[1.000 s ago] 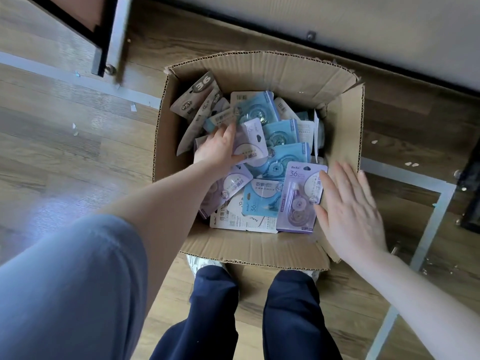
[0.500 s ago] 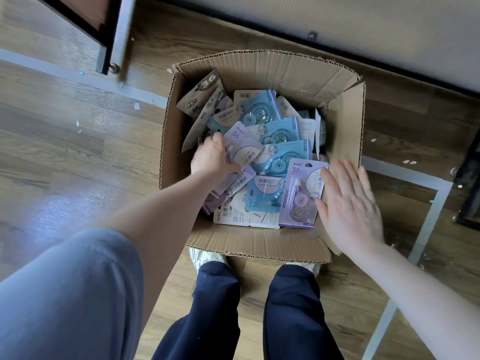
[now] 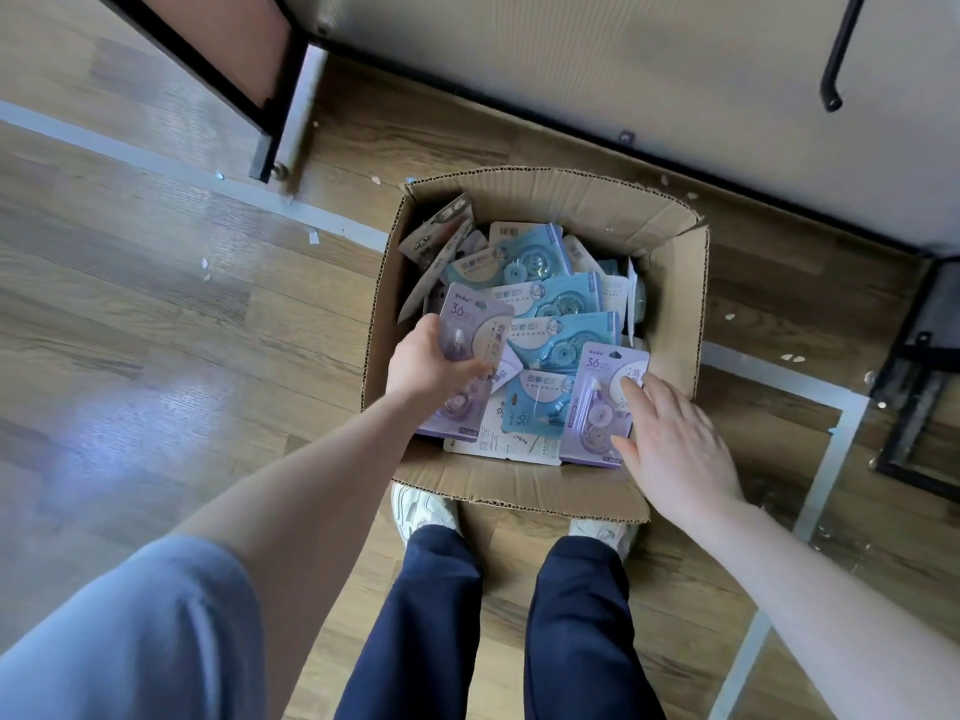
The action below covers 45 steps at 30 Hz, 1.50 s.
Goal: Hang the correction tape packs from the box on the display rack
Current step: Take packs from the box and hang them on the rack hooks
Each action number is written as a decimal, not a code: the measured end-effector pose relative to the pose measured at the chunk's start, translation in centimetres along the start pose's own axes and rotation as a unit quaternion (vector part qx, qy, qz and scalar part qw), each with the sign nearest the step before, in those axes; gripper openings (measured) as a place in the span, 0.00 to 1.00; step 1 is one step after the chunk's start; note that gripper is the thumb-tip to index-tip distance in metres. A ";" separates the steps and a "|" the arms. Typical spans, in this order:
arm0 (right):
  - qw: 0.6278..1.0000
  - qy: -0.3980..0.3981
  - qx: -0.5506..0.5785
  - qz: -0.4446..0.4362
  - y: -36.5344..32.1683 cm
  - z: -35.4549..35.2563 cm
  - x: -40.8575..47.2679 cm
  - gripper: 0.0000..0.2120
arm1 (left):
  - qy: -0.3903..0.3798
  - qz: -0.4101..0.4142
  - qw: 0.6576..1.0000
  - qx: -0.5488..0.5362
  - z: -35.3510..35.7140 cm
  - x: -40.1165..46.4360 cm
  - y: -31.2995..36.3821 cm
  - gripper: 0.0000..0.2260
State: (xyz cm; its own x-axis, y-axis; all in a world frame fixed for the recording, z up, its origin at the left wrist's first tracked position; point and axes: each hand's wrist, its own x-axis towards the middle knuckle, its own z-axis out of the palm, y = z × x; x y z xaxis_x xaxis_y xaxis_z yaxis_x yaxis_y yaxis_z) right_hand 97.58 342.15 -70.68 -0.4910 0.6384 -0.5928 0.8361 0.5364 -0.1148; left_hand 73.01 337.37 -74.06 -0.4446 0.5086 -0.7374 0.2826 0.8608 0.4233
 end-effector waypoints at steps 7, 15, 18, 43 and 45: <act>0.999 -0.051 0.013 -0.003 -0.5 0.7 2.4 0.30 | 0.011 0.006 0.998 -0.066 -0.1 -1.6 -0.8 0.23; 0.996 -0.093 -0.004 0.018 0.4 3.4 6.5 0.35 | 0.004 -0.005 0.994 -0.106 1.3 -0.8 -3.2 0.22; 0.994 -0.104 -0.006 0.029 0.5 3.8 7.8 0.38 | 0.002 -0.012 0.993 -0.118 2.3 -0.7 -4.0 0.22; 0.975 -0.097 0.195 0.042 1.7 2.7 7.5 0.20 | -0.012 -0.020 0.994 -0.110 4.3 -1.1 -3.4 0.20; 0.971 -0.104 0.210 0.039 1.8 2.7 7.5 0.18 | -0.013 -0.019 0.993 -0.113 4.3 -1.3 -3.2 0.20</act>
State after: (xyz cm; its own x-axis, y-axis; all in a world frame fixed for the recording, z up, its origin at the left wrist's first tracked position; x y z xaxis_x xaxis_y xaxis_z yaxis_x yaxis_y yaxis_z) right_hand 96.05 346.45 -77.49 -0.3985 0.5197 -0.7557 0.9163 0.1904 -0.3523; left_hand 76.33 333.84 -76.71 -0.4283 0.4768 -0.7676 0.0671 0.8639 0.4992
